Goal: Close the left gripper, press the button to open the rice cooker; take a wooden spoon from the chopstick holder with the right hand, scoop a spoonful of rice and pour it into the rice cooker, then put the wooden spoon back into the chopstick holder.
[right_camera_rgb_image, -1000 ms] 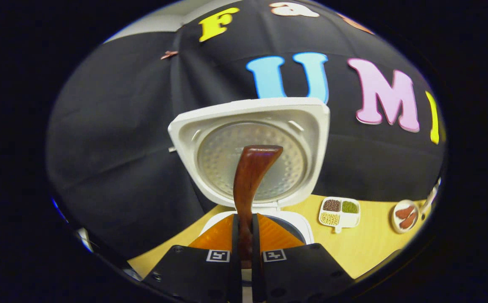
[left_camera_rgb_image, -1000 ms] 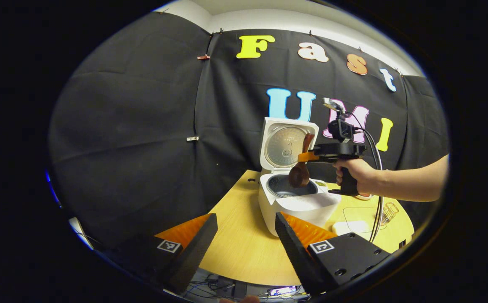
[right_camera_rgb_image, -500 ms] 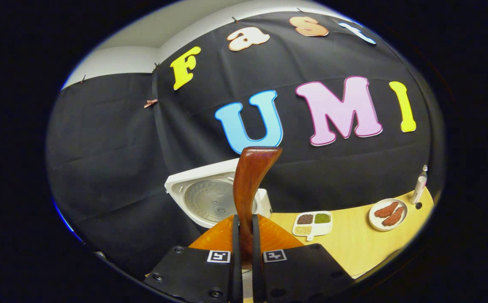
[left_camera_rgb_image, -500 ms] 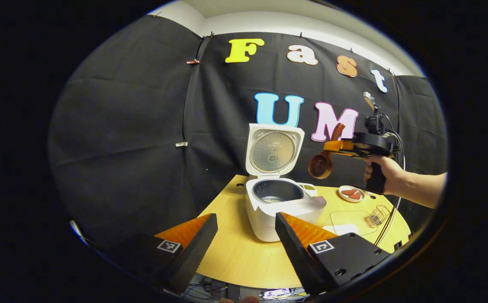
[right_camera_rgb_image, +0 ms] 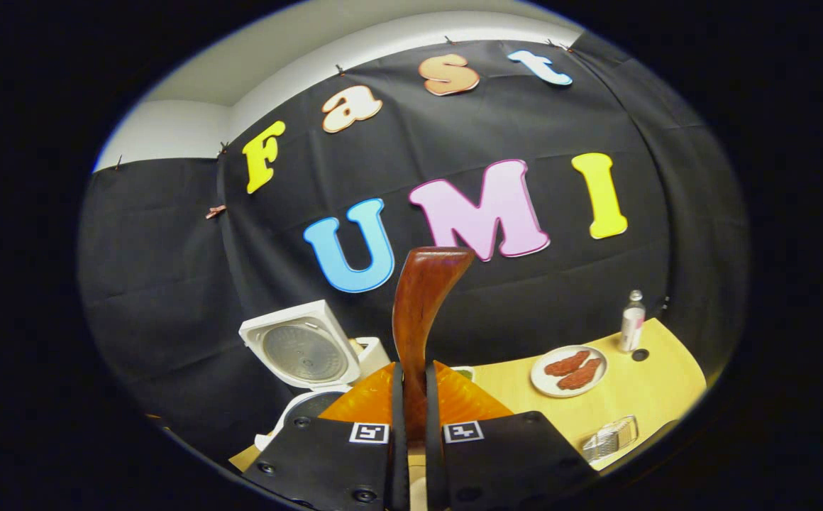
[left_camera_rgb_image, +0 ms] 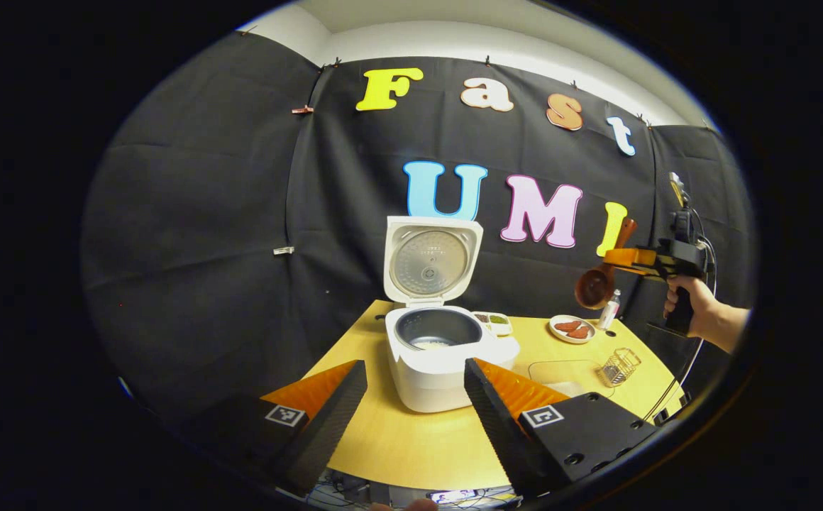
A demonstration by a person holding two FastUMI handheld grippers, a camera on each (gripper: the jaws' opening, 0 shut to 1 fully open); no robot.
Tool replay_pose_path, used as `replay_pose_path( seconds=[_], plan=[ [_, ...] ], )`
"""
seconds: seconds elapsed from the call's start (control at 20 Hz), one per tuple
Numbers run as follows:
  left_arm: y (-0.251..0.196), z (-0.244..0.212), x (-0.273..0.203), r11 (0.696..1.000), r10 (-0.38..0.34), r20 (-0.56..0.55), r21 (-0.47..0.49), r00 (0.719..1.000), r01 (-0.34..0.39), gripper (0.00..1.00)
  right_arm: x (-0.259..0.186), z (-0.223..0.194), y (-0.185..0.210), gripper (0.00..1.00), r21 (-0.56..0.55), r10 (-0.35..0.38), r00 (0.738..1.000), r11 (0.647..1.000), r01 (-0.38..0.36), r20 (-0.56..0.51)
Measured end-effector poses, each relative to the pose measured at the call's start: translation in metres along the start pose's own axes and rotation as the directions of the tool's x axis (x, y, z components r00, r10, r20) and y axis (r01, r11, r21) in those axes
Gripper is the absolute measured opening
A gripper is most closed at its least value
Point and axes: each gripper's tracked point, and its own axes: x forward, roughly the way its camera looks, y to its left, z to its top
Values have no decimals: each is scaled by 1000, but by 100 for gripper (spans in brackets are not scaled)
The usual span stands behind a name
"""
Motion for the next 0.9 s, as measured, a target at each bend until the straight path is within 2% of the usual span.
replay_pose_path(
  seconds=[0.2,0.35,0.5,0.7,0.9],
  plan=[
    [-16,5,-1,1000,-5,1,3,1000,5,95,-35,8,-64,13,-26,-69,997,997,70,23],
    [-28,7,-4,1000,-3,-5,-1,1000,3,95,-44,-6,-113,13,-35,-121,993,992,121,3],
    [-43,11,-9,1000,-1,-8,-25,1000,1,95,-46,-26,-157,13,-30,-164,986,986,164,-30],
    [-52,10,-10,1000,22,-31,-8,999,-22,95,-41,-65,-212,13,-32,-232,969,973,230,-84],
    [-59,10,-7,999,44,-41,2,998,-43,95,-35,-97,-249,13,-31,-278,952,961,276,-129]
  ],
)
